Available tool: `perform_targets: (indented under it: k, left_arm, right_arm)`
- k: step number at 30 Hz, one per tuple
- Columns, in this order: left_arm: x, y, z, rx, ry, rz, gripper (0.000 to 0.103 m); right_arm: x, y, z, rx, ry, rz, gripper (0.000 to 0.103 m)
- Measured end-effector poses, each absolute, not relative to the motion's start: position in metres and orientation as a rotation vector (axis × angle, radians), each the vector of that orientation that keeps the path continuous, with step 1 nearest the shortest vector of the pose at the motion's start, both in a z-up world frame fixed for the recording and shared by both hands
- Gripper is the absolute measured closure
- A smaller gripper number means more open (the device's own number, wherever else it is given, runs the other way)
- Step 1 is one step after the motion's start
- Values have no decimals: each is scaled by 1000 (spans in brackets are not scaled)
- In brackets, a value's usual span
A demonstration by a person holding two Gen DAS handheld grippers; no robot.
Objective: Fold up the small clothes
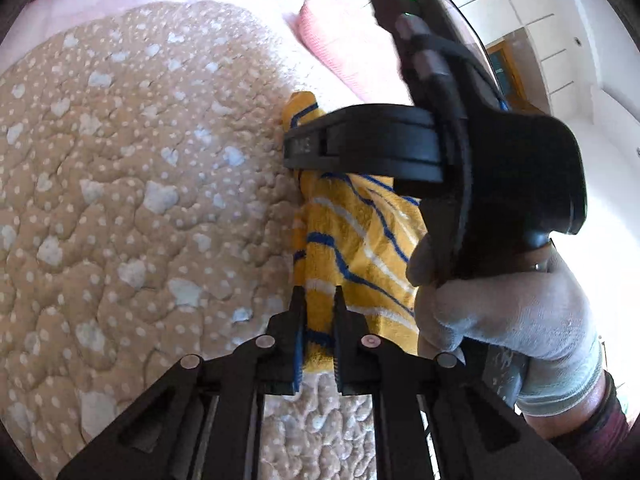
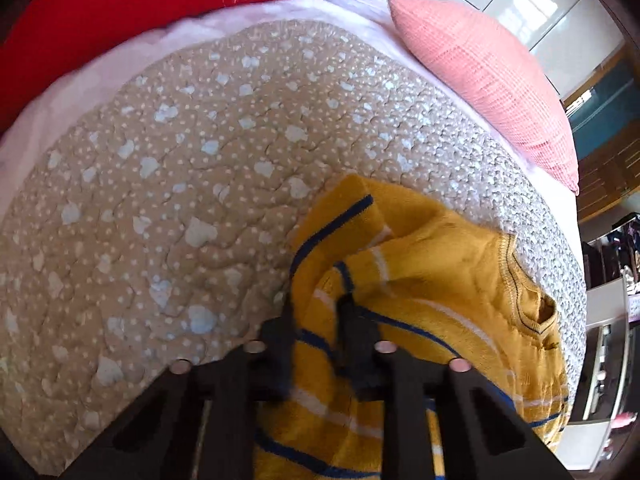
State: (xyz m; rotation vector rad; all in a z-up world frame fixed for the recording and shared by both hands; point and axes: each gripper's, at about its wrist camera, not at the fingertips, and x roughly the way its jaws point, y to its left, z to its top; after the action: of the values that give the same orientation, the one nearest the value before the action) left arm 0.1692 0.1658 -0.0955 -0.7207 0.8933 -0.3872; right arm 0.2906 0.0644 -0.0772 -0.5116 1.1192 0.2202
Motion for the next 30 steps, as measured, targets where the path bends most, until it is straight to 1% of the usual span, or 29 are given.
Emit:
perform_targets:
  k: [4, 7, 10, 13, 14, 15, 17, 22, 25, 26, 28, 30]
  left_arm:
    - [158, 141, -77, -718, 859, -433, 93]
    - [151, 106, -47, -642, 812, -464, 94]
    - [145, 70, -20, -593, 798, -518, 93]
    - [135, 47, -3, -584, 788, -579, 92]
    - [134, 41, 1, -578, 787, -592, 89]
    - [130, 34, 3, -559, 791, -598, 87]
    - [129, 18, 5, -516, 811, -579, 86]
    - [140, -11, -21, -430, 953, -528, 86]
    - [141, -18, -26, -373, 989, -510, 86]
    - [141, -21, -27, -356, 992, -503, 86]
    - [144, -27, -27, -339, 1001, -504, 86]
    - [151, -31, -25, -328, 995, -508, 86]
  right_arm:
    - [282, 38, -49, -374, 1086, 280, 88]
    - [273, 5, -19, -283, 1028, 319, 89]
    - [266, -45, 12, -184, 961, 326, 89]
    - [258, -117, 35, -85, 910, 283, 89]
    - [257, -145, 37, -52, 903, 255, 89]
    - [257, -170, 35, -24, 902, 227, 89]
    - [255, -223, 24, 41, 916, 157, 89]
    - [252, -312, -27, 237, 983, 87, 89]
    - [246, -329, -40, 315, 973, 122, 88]
    - [245, -330, -39, 316, 964, 128, 88]
    - [241, -331, -34, 290, 942, 119, 83]
    - [234, -336, -23, 272, 913, 98, 82]
